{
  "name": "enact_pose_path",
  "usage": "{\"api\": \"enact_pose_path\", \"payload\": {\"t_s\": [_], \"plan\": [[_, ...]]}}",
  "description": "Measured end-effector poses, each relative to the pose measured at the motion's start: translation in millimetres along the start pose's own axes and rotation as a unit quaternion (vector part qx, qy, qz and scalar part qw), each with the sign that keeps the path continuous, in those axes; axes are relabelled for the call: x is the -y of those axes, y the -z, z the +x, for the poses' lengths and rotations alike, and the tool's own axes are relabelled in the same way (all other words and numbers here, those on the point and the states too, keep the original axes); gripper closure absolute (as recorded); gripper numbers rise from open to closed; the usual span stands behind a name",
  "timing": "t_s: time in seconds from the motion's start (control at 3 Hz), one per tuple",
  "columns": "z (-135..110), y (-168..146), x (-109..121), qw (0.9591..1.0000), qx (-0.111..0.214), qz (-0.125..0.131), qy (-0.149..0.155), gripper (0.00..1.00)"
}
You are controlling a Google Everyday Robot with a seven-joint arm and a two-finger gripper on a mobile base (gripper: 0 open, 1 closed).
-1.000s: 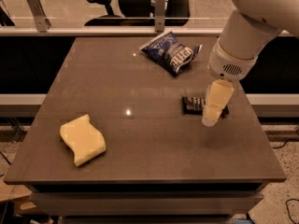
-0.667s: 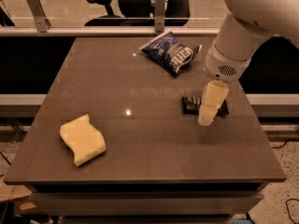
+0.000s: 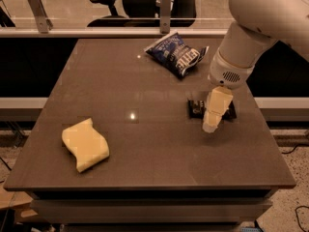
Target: Move rxbar chocolate near sponge
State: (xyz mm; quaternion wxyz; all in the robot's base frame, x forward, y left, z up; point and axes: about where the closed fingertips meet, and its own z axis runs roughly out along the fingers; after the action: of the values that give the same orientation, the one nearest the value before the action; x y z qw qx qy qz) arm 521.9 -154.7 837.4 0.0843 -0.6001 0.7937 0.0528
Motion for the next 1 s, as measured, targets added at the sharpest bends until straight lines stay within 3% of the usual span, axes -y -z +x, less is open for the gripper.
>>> {"api": "enact_pose_path", "payload": {"t_s": [0.33,1.0], "plan": [[0.0,-0.1,0.0,1.0,0.0,0.0,0.0,0.0],[5.4,-24.6,-7.5,0.9988,-0.036,0.028,-0.014,0.0]]}}
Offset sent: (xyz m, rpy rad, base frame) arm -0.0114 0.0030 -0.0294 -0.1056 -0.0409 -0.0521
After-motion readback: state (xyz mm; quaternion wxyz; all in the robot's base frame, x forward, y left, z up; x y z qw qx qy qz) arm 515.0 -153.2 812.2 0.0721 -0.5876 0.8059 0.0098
